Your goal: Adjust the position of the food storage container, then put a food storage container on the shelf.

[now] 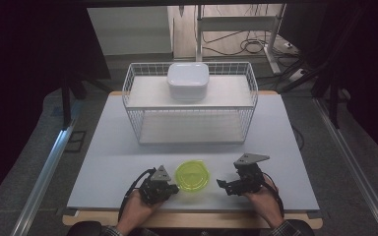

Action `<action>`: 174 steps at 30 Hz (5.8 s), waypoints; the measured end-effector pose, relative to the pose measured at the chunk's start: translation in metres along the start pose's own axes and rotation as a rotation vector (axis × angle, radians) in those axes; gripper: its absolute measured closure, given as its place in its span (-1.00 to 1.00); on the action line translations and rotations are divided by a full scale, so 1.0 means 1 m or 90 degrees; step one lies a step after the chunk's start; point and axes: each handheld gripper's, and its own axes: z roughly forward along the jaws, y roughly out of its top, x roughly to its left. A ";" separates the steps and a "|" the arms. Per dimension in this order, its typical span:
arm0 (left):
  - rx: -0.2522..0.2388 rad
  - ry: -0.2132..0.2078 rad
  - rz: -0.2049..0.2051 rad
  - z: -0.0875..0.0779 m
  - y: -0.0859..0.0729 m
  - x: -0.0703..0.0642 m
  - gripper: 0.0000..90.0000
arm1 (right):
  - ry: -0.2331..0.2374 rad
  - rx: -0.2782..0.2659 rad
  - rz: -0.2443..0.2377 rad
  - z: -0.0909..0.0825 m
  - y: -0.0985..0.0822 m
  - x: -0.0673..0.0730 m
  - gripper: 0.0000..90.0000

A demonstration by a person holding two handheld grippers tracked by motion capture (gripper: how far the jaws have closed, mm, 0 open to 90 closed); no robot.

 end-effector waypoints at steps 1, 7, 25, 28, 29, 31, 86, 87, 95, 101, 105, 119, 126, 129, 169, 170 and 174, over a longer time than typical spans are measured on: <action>0.000 0.000 0.000 0.000 0.000 0.000 0.87 | 0.000 0.000 0.000 0.000 0.000 0.000 -0.86; -0.019 0.028 -0.004 -0.016 -0.006 0.002 0.55 | 0.004 -0.007 0.000 -0.001 0.000 0.000 -0.86; -0.071 0.117 -0.022 -0.055 -0.036 0.004 -0.68 | 0.027 -0.036 0.004 -0.005 0.002 0.000 -0.93; -0.075 0.119 -0.021 -0.056 -0.039 0.004 -0.76 | 0.027 -0.032 0.005 -0.004 0.002 0.000 -0.93; -0.077 0.116 -0.027 -0.057 -0.043 0.005 -0.80 | 0.027 -0.028 0.003 -0.003 0.001 0.000 -0.93; -0.078 0.112 -0.030 -0.057 -0.044 0.005 -0.81 | 0.026 -0.026 0.003 -0.003 0.001 0.000 -0.94; -0.054 0.110 -0.003 -0.048 -0.047 0.006 -0.84 | 0.282 0.098 0.230 0.042 0.053 -0.012 0.80; -0.054 0.110 -0.003 -0.048 -0.047 0.006 -0.84 | 0.289 0.096 0.228 0.042 0.053 -0.011 0.80; -0.054 0.110 -0.001 -0.048 -0.047 0.005 -0.84 | 0.286 0.083 0.221 0.035 0.058 -0.007 0.83; -0.056 0.113 -0.001 -0.049 -0.047 0.005 -0.84 | 0.294 0.052 0.226 0.026 0.064 -0.010 0.83; -0.062 0.116 -0.004 -0.050 -0.047 0.006 -0.84 | 0.303 0.031 0.231 0.015 0.072 -0.014 0.83; -0.094 0.129 -0.022 -0.055 -0.048 0.009 -0.95 | 0.299 -0.040 0.225 -0.022 0.110 -0.026 0.83; -0.103 0.132 -0.027 -0.057 -0.048 0.011 -0.97 | 0.289 -0.075 0.216 -0.042 0.139 -0.031 0.83; -0.103 0.131 -0.028 -0.057 -0.048 0.011 -0.97 | 0.286 -0.082 0.218 -0.046 0.145 -0.033 0.83; -0.100 0.126 -0.028 -0.056 -0.048 0.011 -0.97 | 0.250 -0.161 0.214 -0.075 0.239 -0.039 0.83; -0.101 0.125 -0.028 -0.056 -0.048 0.011 -0.97 | 0.249 -0.162 0.216 -0.075 0.242 -0.039 0.83; -0.102 0.124 -0.029 -0.056 -0.048 0.011 -0.97 | 0.247 -0.167 0.219 -0.075 0.248 -0.040 0.83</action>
